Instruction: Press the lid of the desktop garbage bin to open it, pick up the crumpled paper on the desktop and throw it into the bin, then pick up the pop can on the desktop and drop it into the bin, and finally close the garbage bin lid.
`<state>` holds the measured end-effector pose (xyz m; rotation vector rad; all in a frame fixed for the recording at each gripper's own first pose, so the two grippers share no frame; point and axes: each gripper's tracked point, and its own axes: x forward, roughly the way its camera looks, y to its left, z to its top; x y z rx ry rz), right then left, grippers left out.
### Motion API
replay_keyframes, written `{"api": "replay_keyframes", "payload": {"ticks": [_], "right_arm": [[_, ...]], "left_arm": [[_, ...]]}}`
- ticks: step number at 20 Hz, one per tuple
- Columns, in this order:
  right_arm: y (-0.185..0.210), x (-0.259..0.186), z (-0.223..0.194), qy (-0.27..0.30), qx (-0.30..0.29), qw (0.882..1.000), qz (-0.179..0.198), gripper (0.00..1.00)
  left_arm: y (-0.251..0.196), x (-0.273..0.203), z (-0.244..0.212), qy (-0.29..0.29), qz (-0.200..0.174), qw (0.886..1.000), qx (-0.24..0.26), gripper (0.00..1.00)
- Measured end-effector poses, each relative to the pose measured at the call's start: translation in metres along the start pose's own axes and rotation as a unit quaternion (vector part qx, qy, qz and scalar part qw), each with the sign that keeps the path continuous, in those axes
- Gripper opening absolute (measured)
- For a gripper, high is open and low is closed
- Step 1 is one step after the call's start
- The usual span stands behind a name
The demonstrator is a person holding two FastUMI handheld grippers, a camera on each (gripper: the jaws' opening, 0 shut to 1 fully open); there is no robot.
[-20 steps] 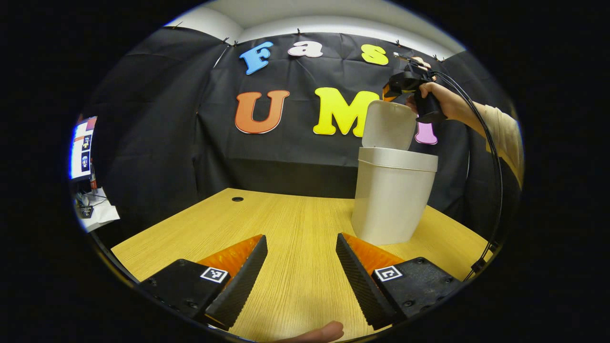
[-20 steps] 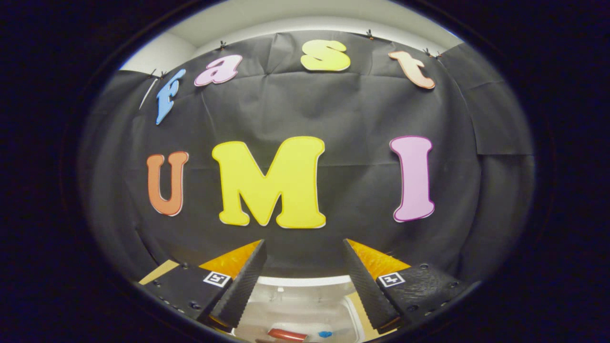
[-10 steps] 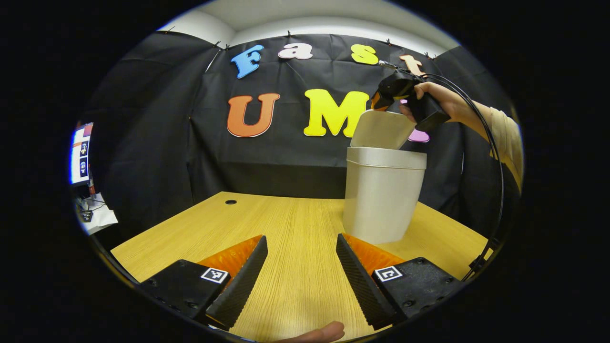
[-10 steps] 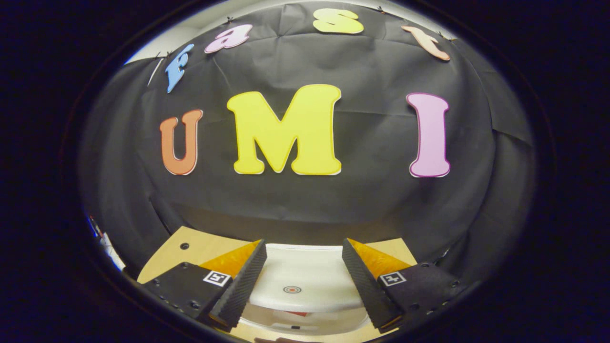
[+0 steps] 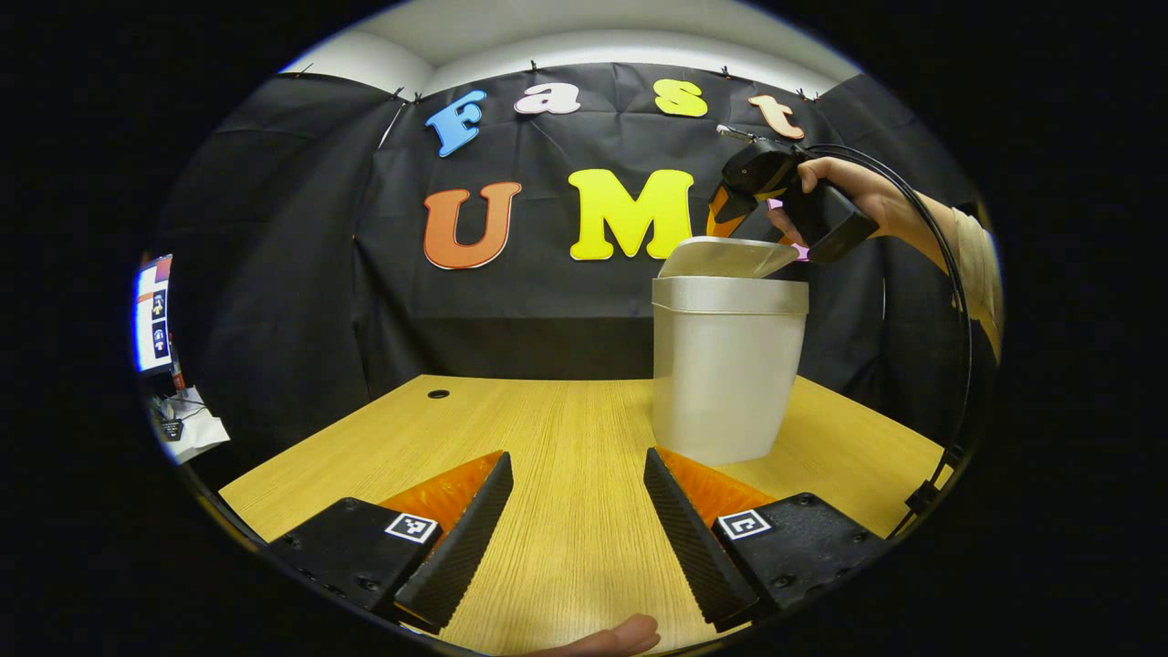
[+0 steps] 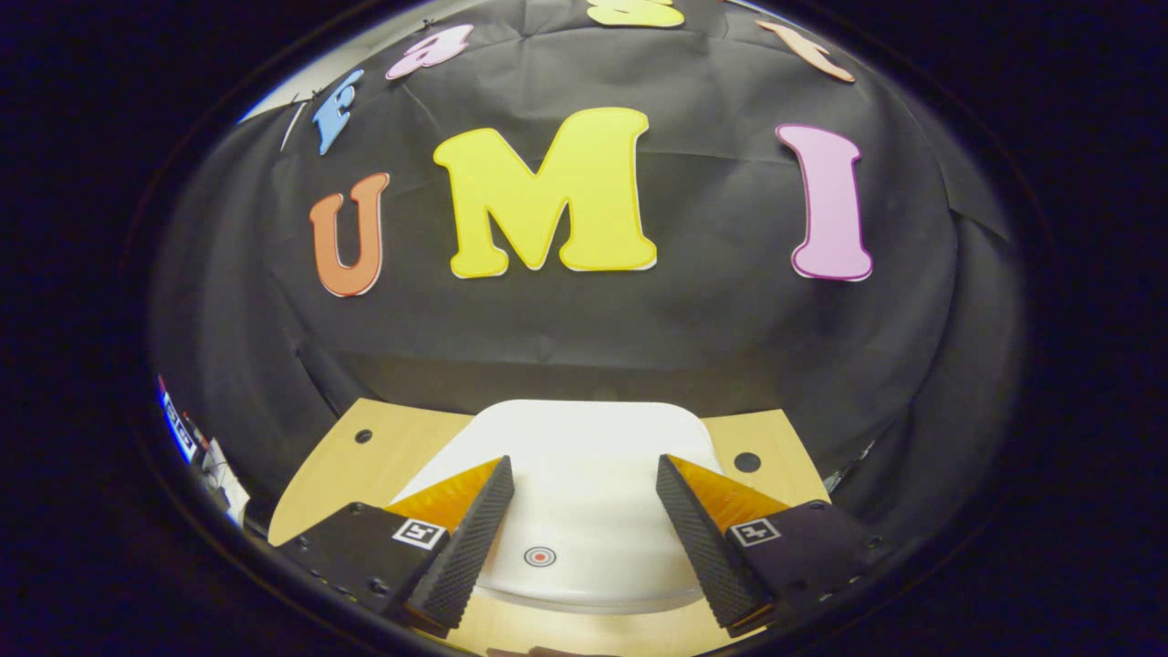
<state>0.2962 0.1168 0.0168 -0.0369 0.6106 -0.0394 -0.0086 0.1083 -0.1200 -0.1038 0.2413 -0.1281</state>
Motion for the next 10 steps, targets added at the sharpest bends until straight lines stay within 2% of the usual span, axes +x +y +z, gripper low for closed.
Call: {"api": "replay_keyframes", "payload": {"ticks": [6,7,8,10], "right_arm": [[-0.006,-0.003,-0.03,0.029,-0.03,0.999,-0.009,0.96],[-0.005,-0.008,-0.029,0.022,-0.034,0.999,-0.01,0.97],[-0.005,-0.009,-0.032,0.026,-0.032,0.999,-0.011,0.96],[-0.005,-0.015,-0.033,0.024,-0.022,0.999,-0.015,0.97]], "left_arm": [[-0.009,0.003,0.0,0.007,-0.004,1.0,-0.003,0.96],[-0.011,0.002,-0.001,0.005,-0.006,1.0,-0.003,1.0],[-0.013,0.003,-0.001,0.006,-0.009,1.0,-0.003,0.96],[-0.014,0.002,0.0,0.007,-0.01,1.0,-0.002,0.96]]}}
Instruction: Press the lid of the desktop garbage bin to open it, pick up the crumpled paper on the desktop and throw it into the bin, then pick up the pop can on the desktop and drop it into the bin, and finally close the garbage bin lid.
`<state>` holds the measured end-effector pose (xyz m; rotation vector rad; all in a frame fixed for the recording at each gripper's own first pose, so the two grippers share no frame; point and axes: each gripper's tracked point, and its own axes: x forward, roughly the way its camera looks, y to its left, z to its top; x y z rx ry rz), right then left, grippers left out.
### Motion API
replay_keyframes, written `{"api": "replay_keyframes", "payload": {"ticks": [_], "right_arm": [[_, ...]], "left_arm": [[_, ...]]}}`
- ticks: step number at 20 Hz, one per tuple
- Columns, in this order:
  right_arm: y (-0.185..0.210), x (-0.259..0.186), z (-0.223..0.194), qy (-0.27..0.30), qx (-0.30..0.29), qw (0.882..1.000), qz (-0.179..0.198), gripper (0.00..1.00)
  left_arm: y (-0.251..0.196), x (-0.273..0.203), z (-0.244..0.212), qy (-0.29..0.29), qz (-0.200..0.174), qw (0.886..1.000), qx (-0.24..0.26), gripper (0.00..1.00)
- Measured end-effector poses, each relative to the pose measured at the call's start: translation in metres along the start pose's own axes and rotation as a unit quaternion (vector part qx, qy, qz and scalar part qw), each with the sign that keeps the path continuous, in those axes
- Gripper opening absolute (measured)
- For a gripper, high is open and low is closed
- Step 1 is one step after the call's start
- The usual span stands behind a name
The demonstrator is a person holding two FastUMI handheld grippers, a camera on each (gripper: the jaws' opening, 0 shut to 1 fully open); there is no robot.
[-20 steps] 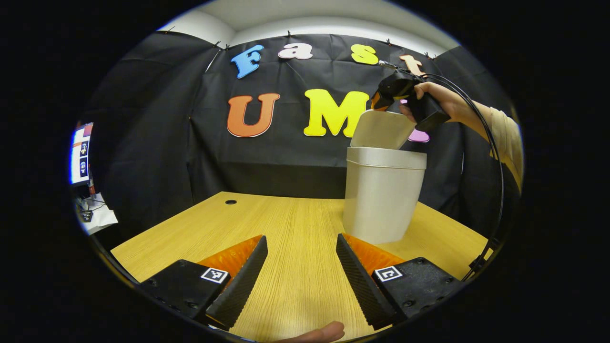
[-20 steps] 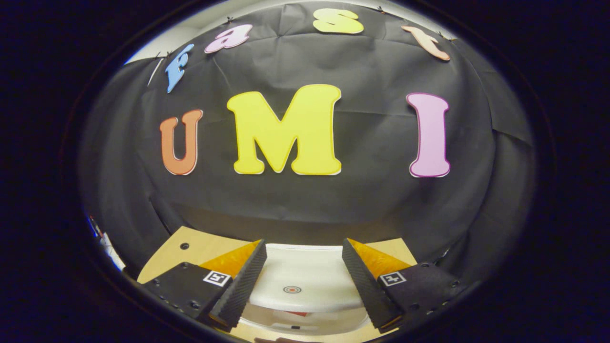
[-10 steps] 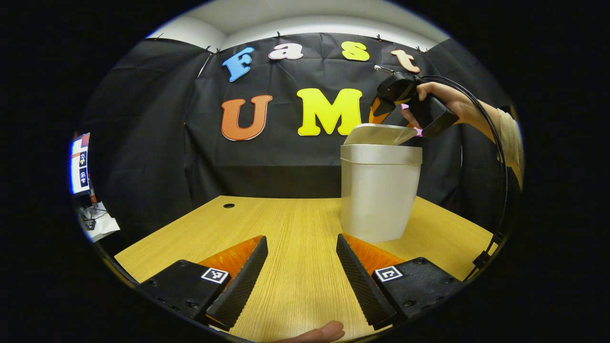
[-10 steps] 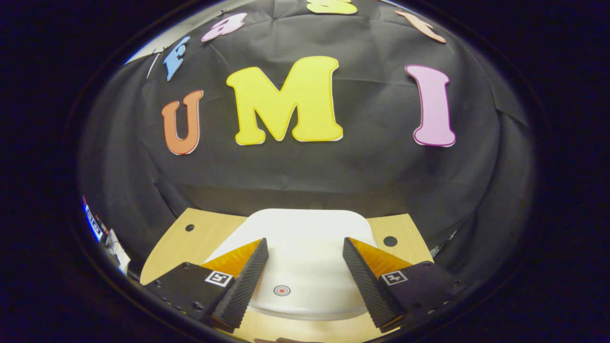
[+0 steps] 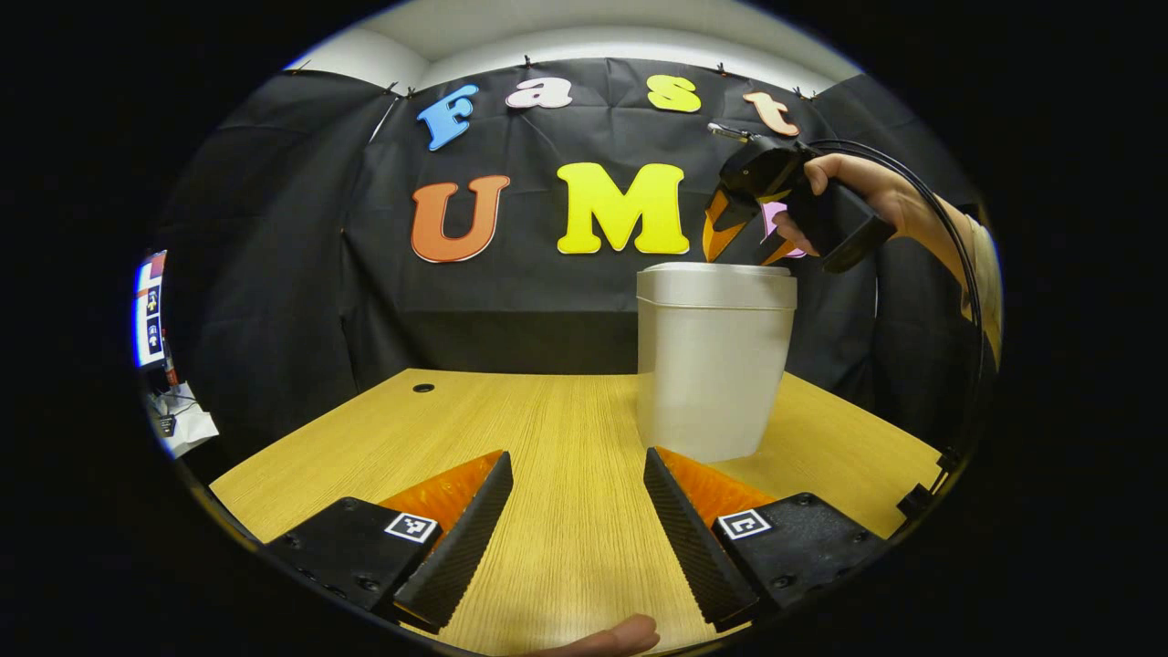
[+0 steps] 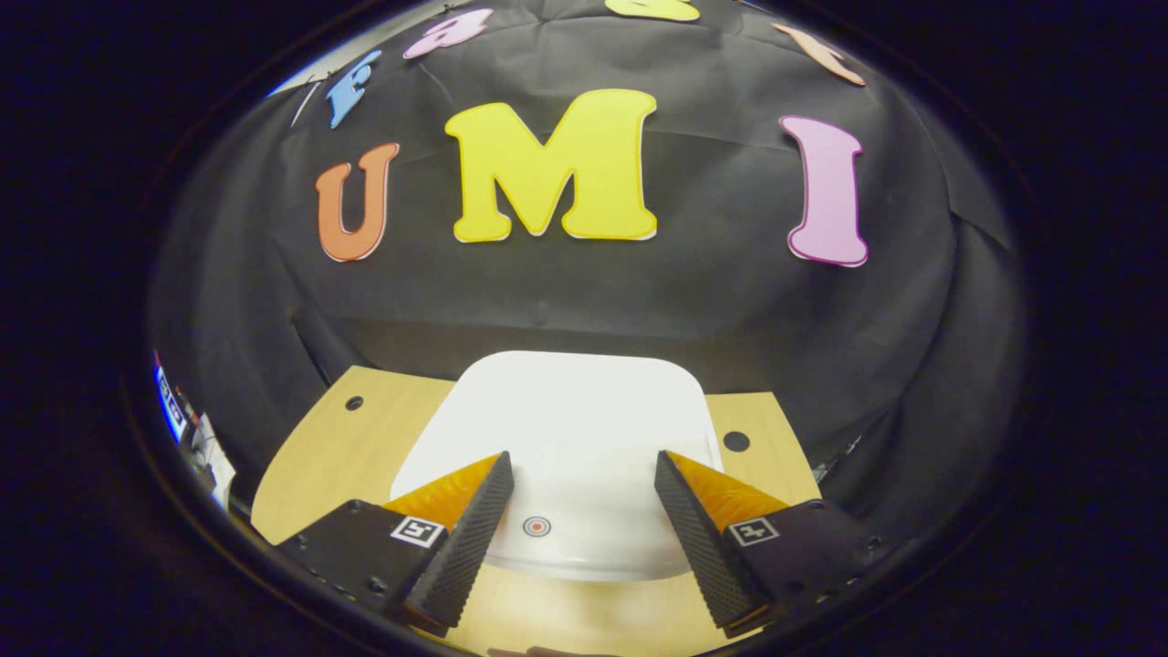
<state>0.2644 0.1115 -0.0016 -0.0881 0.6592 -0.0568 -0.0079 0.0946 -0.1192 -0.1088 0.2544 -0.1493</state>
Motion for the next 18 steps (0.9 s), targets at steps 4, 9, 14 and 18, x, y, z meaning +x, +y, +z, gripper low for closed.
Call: {"api": "replay_keyframes", "payload": {"ticks": [4,9,14,18], "right_arm": [[0.0,-0.005,-0.004,-0.047,0.006,0.999,-0.006,0.97],[0.003,-0.018,-0.016,-0.12,0.005,0.993,-0.012,0.97],[0.002,-0.019,-0.026,-0.158,0.004,0.987,-0.009,0.98],[0.003,-0.014,-0.027,-0.155,0.011,0.988,0.006,0.98]], "left_arm": [[0.003,0.001,0.0,-0.001,0.003,1.0,0.0,0.96],[-0.002,0.002,-0.007,0.006,0.0,1.0,0.001,0.95],[-0.008,0.004,-0.008,0.007,0.0,1.0,0.018,0.96],[-0.014,0.001,-0.01,0.009,-0.006,1.0,0.015,0.96]]}}
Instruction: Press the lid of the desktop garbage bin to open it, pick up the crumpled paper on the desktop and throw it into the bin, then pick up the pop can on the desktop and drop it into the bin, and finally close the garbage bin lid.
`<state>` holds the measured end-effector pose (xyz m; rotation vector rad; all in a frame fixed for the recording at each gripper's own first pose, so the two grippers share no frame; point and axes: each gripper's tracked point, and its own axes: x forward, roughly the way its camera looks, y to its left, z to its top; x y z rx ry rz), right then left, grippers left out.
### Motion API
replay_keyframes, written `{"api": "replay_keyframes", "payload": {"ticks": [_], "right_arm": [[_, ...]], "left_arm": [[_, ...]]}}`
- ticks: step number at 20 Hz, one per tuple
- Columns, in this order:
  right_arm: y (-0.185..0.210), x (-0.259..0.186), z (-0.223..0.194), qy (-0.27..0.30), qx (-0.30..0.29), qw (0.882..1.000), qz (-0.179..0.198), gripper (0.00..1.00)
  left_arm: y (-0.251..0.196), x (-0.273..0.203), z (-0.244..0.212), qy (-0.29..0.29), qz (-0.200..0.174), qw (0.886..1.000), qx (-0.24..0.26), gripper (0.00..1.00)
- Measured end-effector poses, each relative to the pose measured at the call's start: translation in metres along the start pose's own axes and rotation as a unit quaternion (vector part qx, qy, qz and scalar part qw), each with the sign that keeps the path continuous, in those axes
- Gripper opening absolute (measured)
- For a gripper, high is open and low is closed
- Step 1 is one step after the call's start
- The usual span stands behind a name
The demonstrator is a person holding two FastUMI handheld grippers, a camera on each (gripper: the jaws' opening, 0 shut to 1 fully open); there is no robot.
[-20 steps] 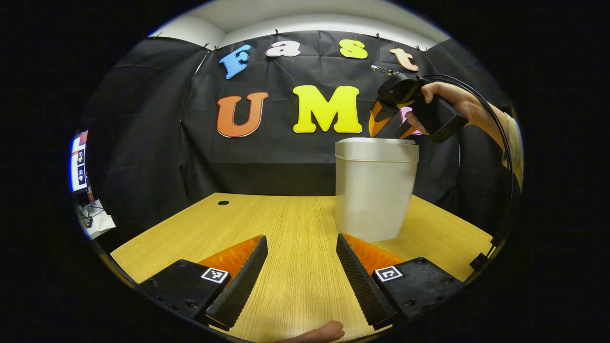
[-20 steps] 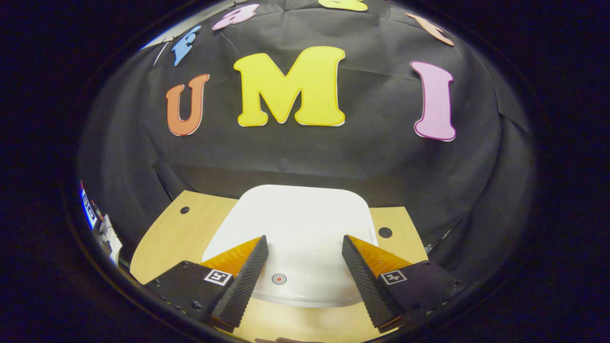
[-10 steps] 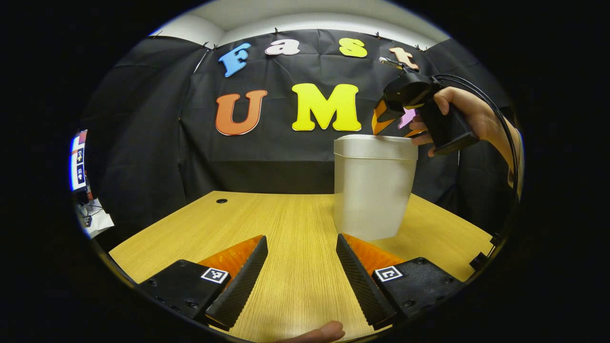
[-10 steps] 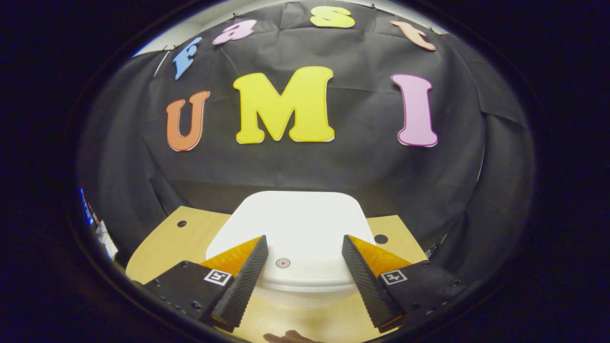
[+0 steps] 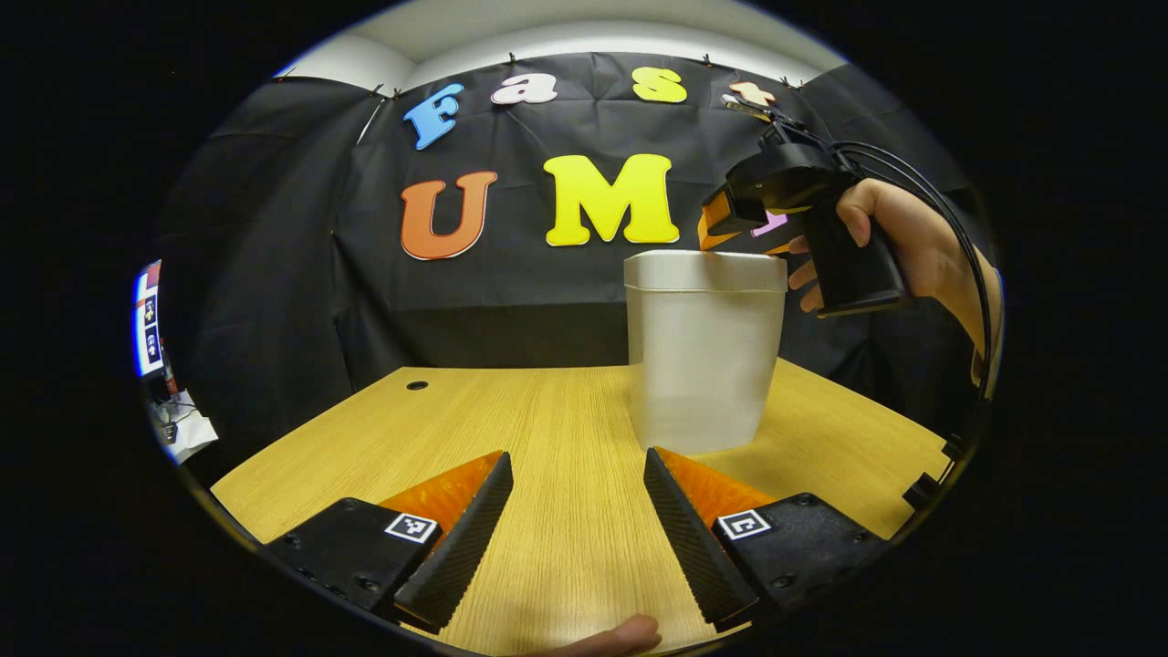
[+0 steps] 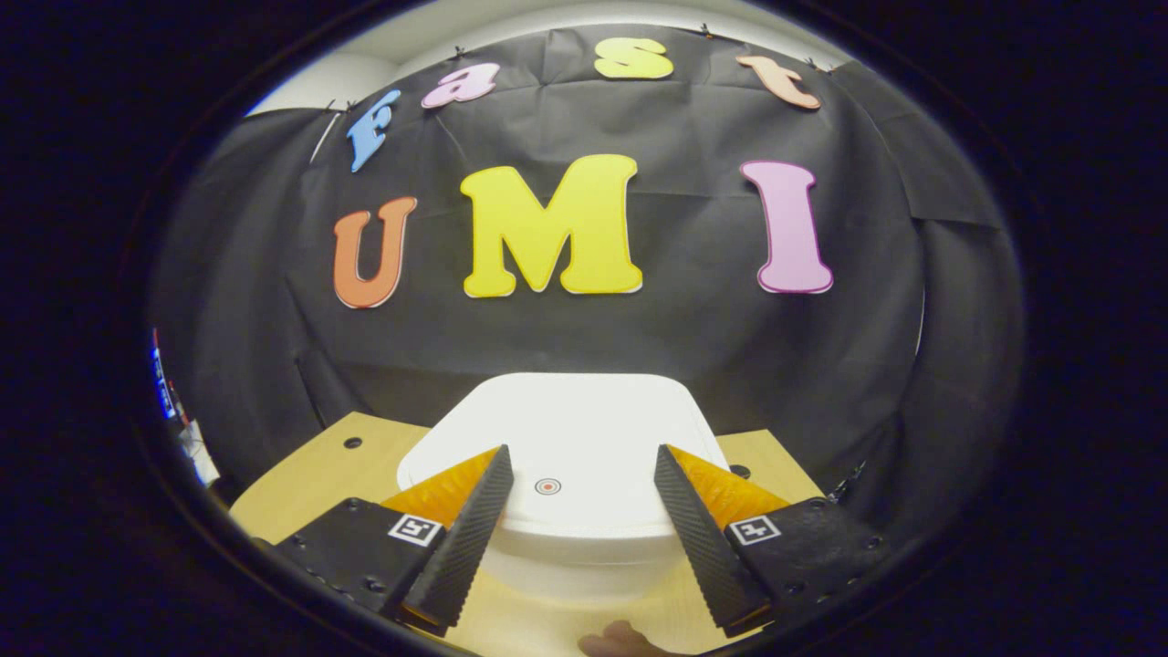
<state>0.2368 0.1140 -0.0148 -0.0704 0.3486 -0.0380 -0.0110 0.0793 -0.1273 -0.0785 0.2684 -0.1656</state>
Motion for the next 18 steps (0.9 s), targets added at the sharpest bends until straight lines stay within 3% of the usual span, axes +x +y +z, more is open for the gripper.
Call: {"api": "replay_keyframes", "payload": {"ticks": [4,6,10,14,18], "right_arm": [[0.002,-0.014,0.003,-0.039,-0.011,0.999,0.016,0.97],[0.008,-0.035,-0.001,-0.054,-0.029,0.997,0.049,0.96],[-0.003,-0.073,-0.009,-0.103,-0.011,0.994,0.041,0.95],[-0.023,-0.109,-0.025,-0.128,-0.039,0.991,0.007,0.94],[-0.024,-0.145,-0.047,-0.137,-0.045,0.989,0.022,0.94]], "left_arm": [[-0.002,-0.002,0.003,-0.013,-0.002,1.0,0.001,0.95],[-0.006,-0.002,0.002,-0.008,-0.018,1.0,-0.009,0.95],[0.002,-0.009,0.01,-0.021,-0.004,1.0,-0.002,0.95],[0.011,-0.015,0.019,-0.044,0.025,0.999,-0.009,0.95],[0.017,-0.019,0.033,-0.072,0.047,0.996,-0.015,0.95]]}}
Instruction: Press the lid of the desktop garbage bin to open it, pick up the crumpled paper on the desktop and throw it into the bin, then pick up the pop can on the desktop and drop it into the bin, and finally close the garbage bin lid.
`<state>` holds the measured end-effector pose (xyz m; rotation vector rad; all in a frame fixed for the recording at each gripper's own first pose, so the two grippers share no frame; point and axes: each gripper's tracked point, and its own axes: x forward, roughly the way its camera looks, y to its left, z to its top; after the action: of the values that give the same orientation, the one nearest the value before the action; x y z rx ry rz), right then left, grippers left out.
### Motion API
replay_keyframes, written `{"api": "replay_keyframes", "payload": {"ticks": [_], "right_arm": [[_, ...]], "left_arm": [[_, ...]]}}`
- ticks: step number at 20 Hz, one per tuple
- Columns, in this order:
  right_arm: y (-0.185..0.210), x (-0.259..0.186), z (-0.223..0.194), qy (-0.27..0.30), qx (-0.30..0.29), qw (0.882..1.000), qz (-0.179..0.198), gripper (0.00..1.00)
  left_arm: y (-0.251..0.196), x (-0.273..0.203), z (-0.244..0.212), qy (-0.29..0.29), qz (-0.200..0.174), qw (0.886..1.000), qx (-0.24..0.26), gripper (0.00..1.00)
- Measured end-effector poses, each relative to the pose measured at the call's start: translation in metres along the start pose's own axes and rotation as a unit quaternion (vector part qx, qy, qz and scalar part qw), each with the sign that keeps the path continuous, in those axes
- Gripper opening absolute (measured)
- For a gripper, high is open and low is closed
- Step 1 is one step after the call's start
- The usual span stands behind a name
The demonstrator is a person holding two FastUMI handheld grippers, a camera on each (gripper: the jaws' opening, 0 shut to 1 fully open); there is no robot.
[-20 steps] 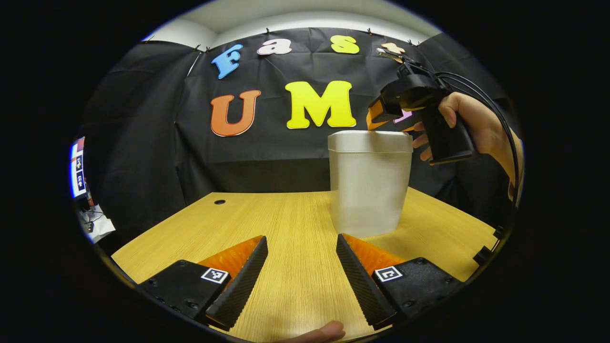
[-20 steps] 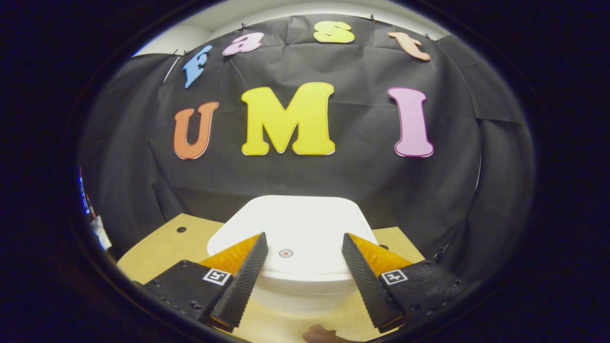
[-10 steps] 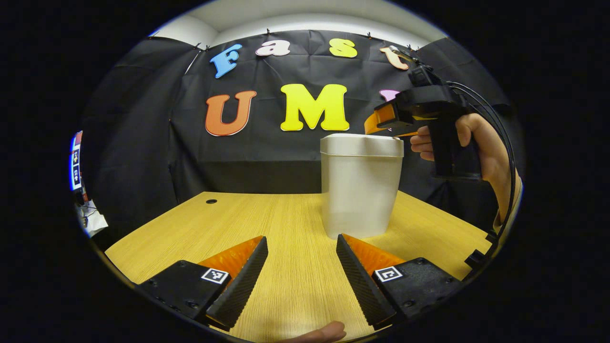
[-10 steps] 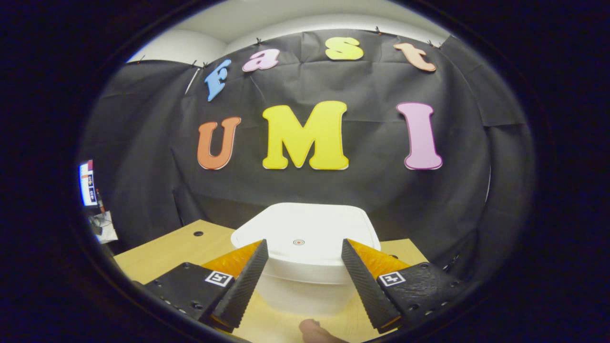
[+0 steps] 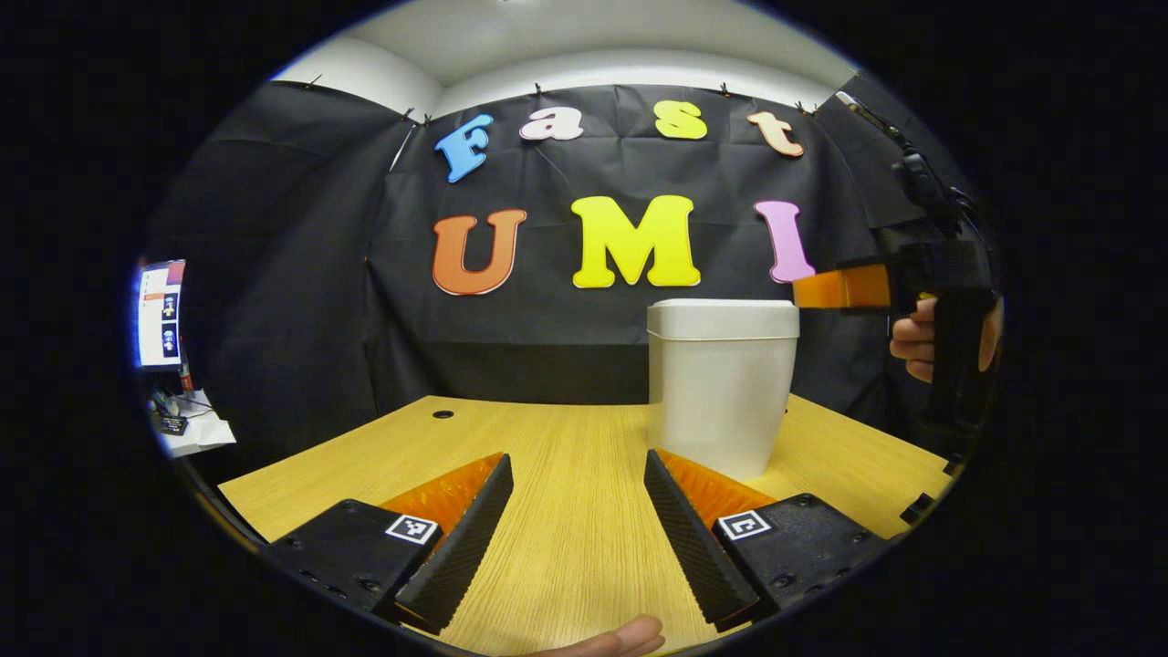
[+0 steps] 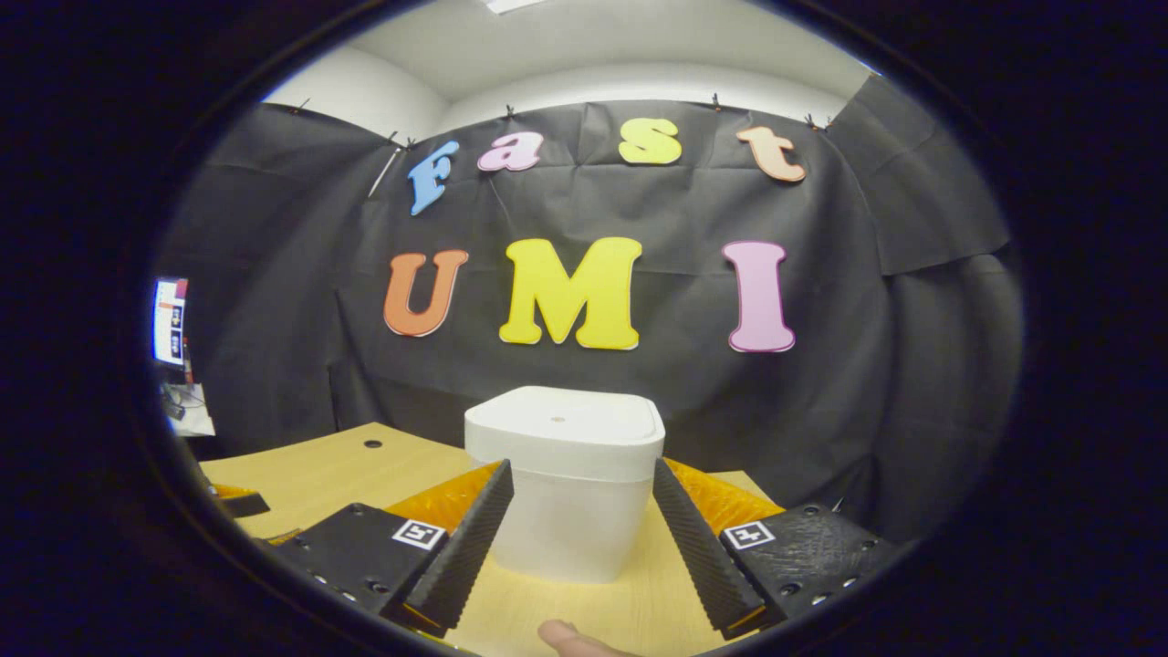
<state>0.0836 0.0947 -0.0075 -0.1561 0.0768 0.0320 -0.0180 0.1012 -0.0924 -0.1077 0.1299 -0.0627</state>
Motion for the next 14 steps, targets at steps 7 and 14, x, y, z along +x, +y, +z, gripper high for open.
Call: {"api": "replay_keyframes", "payload": {"ticks": [7,14], "right_arm": [[-0.027,-0.052,-0.022,-0.015,-0.014,1.0,-0.018,0.95],[-0.042,-0.082,-0.021,-0.031,-0.001,0.999,-0.01,0.95]], "left_arm": [[-0.01,-0.003,0.02,-0.019,0.014,1.0,0.007,0.95],[-0.028,-0.008,0.045,-0.04,0.025,0.999,0.022,0.95]]}}
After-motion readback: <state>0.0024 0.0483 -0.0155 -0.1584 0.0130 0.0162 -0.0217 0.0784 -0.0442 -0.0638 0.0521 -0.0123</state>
